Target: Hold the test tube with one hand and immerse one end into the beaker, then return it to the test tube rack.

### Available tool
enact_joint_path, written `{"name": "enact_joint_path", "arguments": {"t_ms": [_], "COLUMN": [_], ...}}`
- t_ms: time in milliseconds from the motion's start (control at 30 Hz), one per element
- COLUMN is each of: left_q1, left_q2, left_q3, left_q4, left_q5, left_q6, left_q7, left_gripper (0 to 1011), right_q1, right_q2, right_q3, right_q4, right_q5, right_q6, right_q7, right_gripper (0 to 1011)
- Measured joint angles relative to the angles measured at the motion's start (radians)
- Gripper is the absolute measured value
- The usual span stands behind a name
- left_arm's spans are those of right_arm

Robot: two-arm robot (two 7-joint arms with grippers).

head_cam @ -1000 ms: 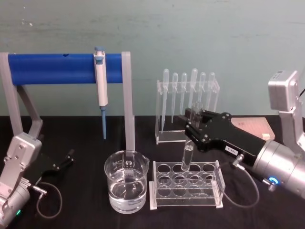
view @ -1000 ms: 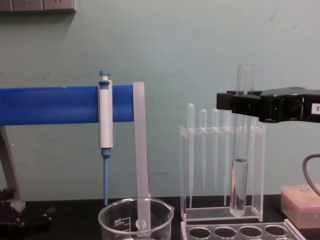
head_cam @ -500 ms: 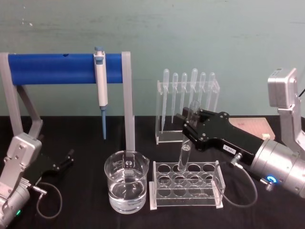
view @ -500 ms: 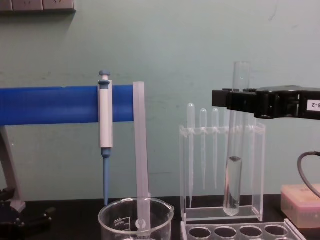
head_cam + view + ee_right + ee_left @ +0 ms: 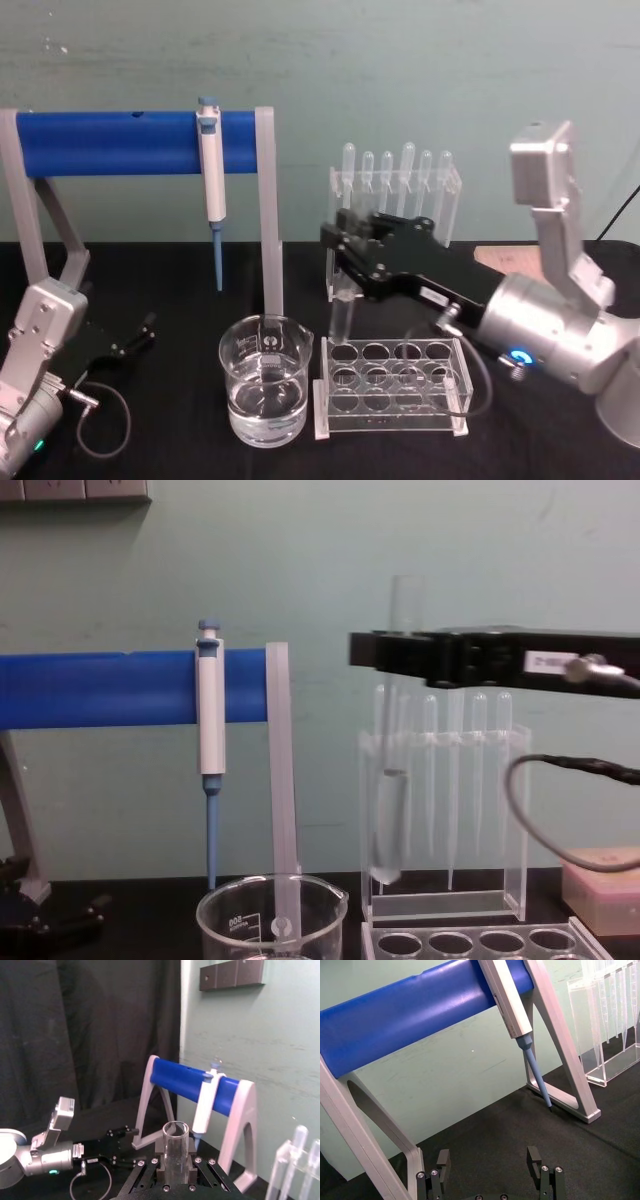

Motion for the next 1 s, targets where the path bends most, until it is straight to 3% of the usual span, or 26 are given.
{"name": "enact_joint_path", "arguments": {"t_ms": [267, 567, 1000], "left_q1": [0.0, 0.0, 0.0], "left_q2": [0.0, 0.0, 0.0], "left_q3": [0.0, 0.0, 0.0], "left_q4": [0.0, 0.0, 0.0], "left_q5": [0.0, 0.0, 0.0], "left_q6": [0.0, 0.0, 0.0], "left_q7": [0.0, 0.0, 0.0], "left_gripper": [1000, 1000, 1000], "right_q1": [0.064, 0.109, 0.109], "right_q2": [-0.065, -0.13, -0.19], "right_q3": [-0.06, -0.104, -0.127], "right_q4": [0.047, 0.092, 0.158], "right_q5": [-0.049, -0.094, -0.144], "right_q6": [-0.002, 0.002, -0.022], "right_q7": [-0.015, -0.026, -0.029], "right_gripper": [224, 224, 224]}}
